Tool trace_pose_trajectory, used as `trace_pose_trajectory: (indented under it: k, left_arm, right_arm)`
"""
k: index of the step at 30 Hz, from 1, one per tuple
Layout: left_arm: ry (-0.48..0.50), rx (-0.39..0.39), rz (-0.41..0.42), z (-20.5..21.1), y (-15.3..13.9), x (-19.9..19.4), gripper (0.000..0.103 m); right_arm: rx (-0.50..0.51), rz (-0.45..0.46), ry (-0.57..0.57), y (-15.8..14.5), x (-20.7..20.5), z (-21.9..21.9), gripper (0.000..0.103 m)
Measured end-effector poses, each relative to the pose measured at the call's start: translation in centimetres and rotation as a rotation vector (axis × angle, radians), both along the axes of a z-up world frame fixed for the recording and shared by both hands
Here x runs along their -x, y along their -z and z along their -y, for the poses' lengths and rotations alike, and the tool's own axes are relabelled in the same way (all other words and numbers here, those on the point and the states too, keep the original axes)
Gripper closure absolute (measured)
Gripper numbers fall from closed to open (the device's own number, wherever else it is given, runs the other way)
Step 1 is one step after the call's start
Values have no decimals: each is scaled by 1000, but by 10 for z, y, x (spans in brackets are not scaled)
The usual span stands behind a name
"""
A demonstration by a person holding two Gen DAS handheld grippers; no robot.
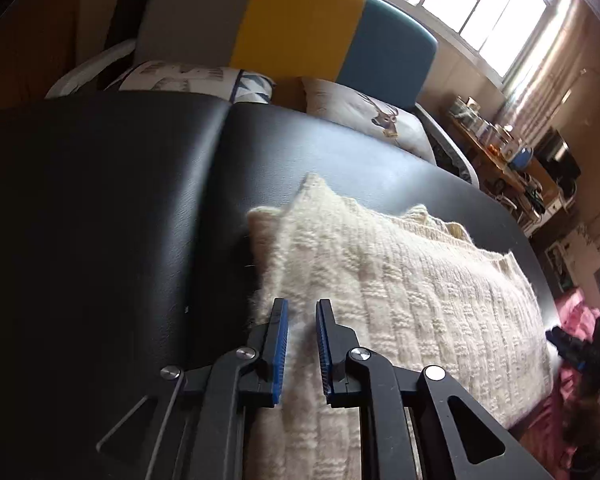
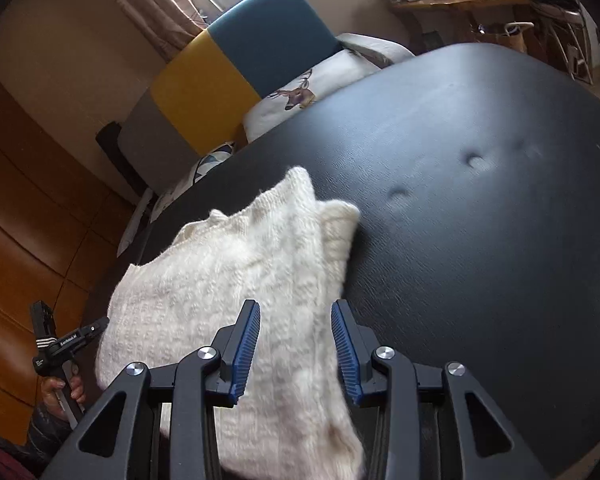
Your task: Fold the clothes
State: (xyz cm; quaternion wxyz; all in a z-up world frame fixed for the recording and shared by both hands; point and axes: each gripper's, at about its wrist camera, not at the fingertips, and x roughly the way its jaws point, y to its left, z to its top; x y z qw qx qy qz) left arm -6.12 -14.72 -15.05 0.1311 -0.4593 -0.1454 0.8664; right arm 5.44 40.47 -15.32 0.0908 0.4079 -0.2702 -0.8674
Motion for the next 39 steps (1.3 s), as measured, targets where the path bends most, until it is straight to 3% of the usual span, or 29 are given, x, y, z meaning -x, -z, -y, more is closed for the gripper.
trace_pose_trajectory:
  k: [3, 5, 9, 13, 18, 22, 24, 27, 28, 29, 31, 35, 39]
  left_arm:
    - [-62, -98, 28, 32, 2, -1, 64]
    - [-61, -126, 27, 44, 3, 3, 43]
    - [-8, -152, 34, 45, 8, 14, 37]
    - [80, -132, 17, 29, 11, 32, 33]
    - [163, -253, 58, 18, 29, 58, 31]
    - [172, -409, 52, 21, 37, 63, 24]
    - [199, -540, 106, 23, 45, 65, 24]
    - [243, -548, 121, 20, 46, 63, 33]
    - [236, -530, 141, 20, 48, 64, 49]
    - [229, -511, 161, 20, 51, 65, 75]
    - [217, -504, 184, 21, 54, 67, 77]
    - [222, -405, 135, 8, 36, 62, 82]
    - [185, -416, 105, 13, 25, 64, 82]
  right_arm:
    - [-27, -29, -37, -6, -13, 12, 65]
    - [-46, -32, -86, -8, -6, 30, 65]
    - [-132, -17, -152, -11, 19, 62, 65]
    - [-222, 32, -141, -14, 55, 72, 65]
    - [-258, 121, -176, 10, 79, 77, 64]
    - [-226, 70, -162, 14, 72, 74, 63]
    - [-201, 51, -159, 15, 70, 71, 63]
    - [-177, 42, -158, 16, 70, 67, 63]
    - [-176, 38, -161, 16, 71, 68, 63]
    - [-178, 34, -166, 16, 71, 68, 63]
    - [-182, 27, -174, 16, 71, 68, 63]
    - [-222, 52, -218, 12, 75, 73, 63]
    - [-350, 110, -377, -3, 82, 89, 64]
